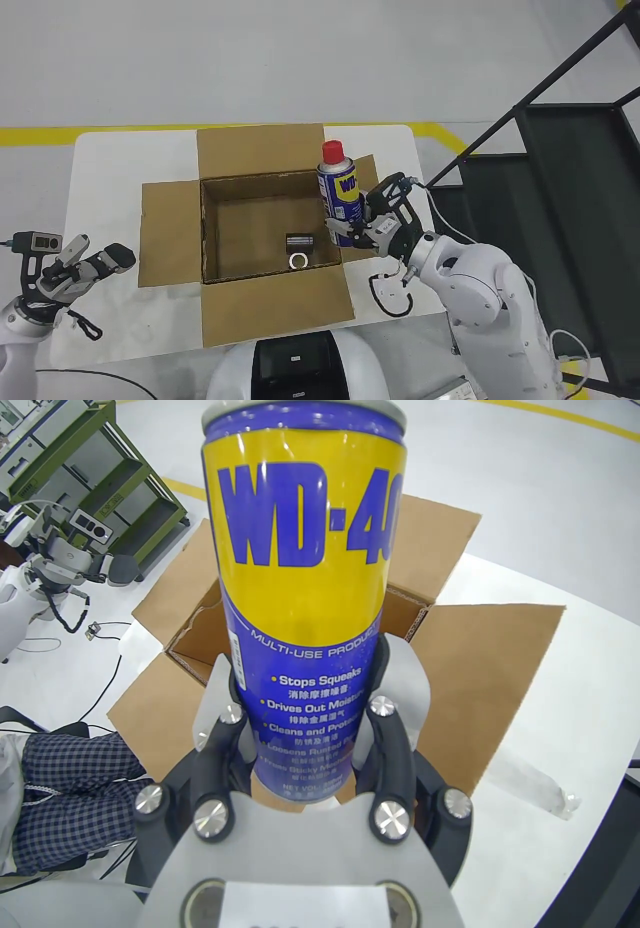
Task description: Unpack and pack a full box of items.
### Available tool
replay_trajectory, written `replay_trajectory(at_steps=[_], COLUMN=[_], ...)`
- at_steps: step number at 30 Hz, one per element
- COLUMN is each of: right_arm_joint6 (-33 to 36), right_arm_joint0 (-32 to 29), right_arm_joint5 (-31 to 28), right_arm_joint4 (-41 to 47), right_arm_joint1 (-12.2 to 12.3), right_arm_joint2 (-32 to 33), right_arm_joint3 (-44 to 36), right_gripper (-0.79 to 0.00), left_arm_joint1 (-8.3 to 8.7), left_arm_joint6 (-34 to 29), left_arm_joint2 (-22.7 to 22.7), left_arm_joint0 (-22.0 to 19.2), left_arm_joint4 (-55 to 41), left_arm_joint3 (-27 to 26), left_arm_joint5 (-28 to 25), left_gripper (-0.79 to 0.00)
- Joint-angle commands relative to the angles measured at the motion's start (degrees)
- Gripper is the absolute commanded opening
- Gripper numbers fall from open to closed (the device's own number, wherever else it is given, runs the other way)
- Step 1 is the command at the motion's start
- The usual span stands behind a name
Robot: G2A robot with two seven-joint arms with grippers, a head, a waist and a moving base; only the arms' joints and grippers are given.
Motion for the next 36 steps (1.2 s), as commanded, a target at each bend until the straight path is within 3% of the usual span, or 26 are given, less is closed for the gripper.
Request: replay_trajectory(at_steps=[1, 5, 9, 18, 22, 30, 36], right_arm_joint6=[0.0, 0.0, -4.9, -22.2, -30.9, -41.7, -41.8], right_arm_joint0=[0.0, 0.0, -2.7, -20.0, -26.0, -29.2, -29.1], right_arm_joint5=[0.0, 0.0, -0.9, -8.5, -10.2, -9.9, -10.1], right_arm_joint4=[0.0, 0.0, -0.8, -1.9, -4.3, -10.2, -10.6], right_arm_joint1=[0.0, 0.0, 0.3, 1.0, 0.8, 0.4, 0.4], right_arm_joint2=[0.0, 0.0, 3.2, 20.1, 24.5, 22.6, 22.3], right_arm_joint3=[0.0, 0.0, 0.1, -1.3, 0.5, 7.4, 7.9], right_gripper=[-0.785, -0.785, -0.785, -0.785, -0.785, -0.785, -0.785], left_arm_joint1=[0.0, 0.0, 0.0, 0.0, 0.0, 0.0, 0.0], left_arm_joint6=[0.0, 0.0, 0.0, 0.0, 0.0, 0.0, 0.0], left_arm_joint2=[0.0, 0.0, 0.0, 0.0, 0.0, 0.0, 0.0], left_arm_joint0=[0.0, 0.0, 0.0, 0.0, 0.0, 0.0, 0.0], left_arm_joint4=[0.0, 0.0, 0.0, 0.0, 0.0, 0.0, 0.0], left_arm_joint3=[0.0, 0.0, 0.0, 0.0, 0.0, 0.0, 0.0], left_arm_joint5=[0.0, 0.0, 0.0, 0.0, 0.0, 0.0, 0.0], left_gripper=[0.0, 0.0, 0.0, 0.0, 0.0, 0.0, 0.0])
